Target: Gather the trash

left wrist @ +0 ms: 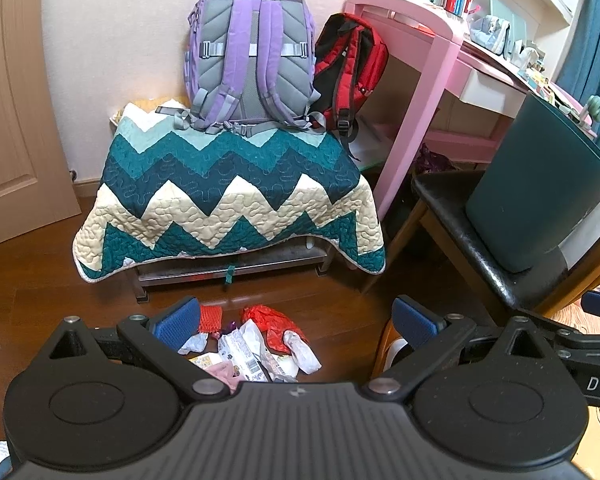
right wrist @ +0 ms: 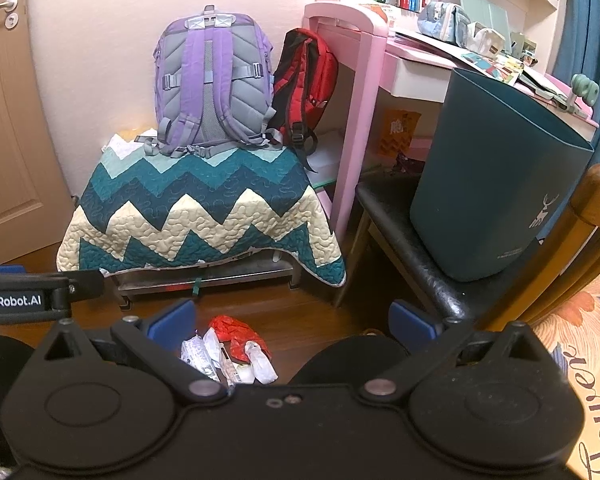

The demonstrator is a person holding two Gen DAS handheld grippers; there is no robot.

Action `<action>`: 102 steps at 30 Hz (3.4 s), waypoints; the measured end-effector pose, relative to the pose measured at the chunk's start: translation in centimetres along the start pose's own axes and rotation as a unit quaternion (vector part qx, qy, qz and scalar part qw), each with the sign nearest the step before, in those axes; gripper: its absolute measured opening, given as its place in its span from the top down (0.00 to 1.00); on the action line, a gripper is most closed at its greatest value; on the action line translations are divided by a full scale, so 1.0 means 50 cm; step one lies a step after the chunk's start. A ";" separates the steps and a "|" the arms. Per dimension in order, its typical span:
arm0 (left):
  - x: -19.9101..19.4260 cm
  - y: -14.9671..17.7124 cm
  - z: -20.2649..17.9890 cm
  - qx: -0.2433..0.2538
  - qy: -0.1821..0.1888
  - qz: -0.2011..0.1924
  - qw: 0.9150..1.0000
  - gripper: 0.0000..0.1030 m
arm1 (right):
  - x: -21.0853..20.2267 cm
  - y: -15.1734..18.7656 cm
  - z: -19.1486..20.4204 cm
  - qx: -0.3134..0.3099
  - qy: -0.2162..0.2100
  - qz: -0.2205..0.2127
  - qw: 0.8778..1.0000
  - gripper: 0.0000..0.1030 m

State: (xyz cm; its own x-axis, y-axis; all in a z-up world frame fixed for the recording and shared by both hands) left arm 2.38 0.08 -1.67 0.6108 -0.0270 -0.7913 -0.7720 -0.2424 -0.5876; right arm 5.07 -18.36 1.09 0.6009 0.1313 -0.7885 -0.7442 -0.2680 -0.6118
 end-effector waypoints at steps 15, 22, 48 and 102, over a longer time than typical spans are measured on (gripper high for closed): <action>-0.006 -0.005 0.004 0.000 -0.001 -0.002 1.000 0.00 | -0.003 -0.003 0.006 -0.001 -0.001 0.000 1.000 0.00; -0.005 -0.003 0.003 0.001 0.000 -0.003 1.000 0.00 | -0.003 -0.004 0.007 -0.001 -0.001 0.000 1.000 0.00; 0.161 -0.032 0.136 -0.046 -0.052 0.025 0.997 0.00 | 0.244 -0.044 0.077 -0.033 -0.103 0.036 0.994 0.00; 1.112 0.416 0.374 -0.225 -0.088 0.432 0.869 0.41 | 1.129 0.388 0.239 -0.133 -0.111 0.466 0.868 0.70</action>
State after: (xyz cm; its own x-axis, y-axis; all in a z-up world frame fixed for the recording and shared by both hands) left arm 17.00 11.67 -61.03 -0.2290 -0.2491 -0.9410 -0.7578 -0.5612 0.3330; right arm 21.06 -4.74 -56.03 -0.3179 -0.0873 -0.9441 -0.7660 -0.5632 0.3100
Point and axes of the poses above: each gripper's, at about its wrist camera, not at the fingertips, and x roughly the way its jaws point, z to its left, y to its underside, the point moved 3 cm from there along x, roughly the way its jaws point, and after that the axes turned 6 degrees about z, right-handed, at the moved point
